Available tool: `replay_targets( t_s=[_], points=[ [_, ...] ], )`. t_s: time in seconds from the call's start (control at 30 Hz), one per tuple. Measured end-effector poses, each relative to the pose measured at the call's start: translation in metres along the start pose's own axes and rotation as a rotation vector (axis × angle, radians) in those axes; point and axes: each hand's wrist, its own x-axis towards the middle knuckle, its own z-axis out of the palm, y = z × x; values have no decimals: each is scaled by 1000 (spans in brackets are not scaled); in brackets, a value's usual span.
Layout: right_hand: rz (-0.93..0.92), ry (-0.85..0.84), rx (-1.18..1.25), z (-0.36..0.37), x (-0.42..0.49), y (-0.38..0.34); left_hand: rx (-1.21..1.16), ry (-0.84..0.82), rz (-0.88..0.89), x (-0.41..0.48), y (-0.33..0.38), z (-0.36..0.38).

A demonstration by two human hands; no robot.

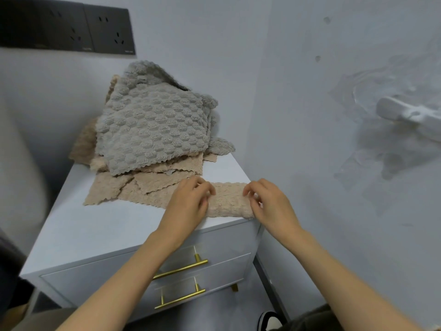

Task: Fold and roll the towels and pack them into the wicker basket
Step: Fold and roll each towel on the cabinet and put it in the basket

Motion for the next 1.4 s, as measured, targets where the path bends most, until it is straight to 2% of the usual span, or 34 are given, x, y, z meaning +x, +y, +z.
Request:
replay_targets(
  t_s=[0.13, 0.3, 0.43, 0.67, 0.87, 1.0, 1.13, 1.4],
  points=[
    [-154, -63, -107, -2, -6, 0, -4, -31, 95, -5, -6, -5],
    [-164, -203, -166, -9, -14, 6, -31, -242, 76, -13, -19, -15],
    [-81, -217, -148, -6, -14, 4, -81, -268, 48, -11, -21, -16],
    [133, -249, 86, -12, -4, 3, -271, -253, -197, -6, -14, -19],
    [344, -265, 283, -14, 9, 7, -264, -294, -347, 4, -11, -15],
    [473, -274, 244, -11, 19, 5, -192, -260, -419, 11, -9, -8],
    [541, -305, 161, -6, 28, 5, -111, -270, -412, 18, -12, -5],
    [537, -463, 31, -8, 38, -4, -147, -436, -406, 22, -9, -16]
  ],
)
